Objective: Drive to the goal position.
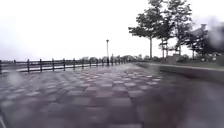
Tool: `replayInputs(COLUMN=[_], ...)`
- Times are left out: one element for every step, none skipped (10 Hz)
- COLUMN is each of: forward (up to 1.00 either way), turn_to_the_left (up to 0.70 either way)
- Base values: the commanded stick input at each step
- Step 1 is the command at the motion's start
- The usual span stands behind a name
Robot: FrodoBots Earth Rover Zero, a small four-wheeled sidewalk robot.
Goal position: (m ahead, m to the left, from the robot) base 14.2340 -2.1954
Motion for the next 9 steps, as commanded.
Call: replayInputs(forward=[1.0,1.0,1.0,1.0,1.0,1.0,1.0,1.0,1.0], turn_to_the_left=[0.22,0.15,0.03,0.01,0.01,0.01,0.01,0.01,0.01])
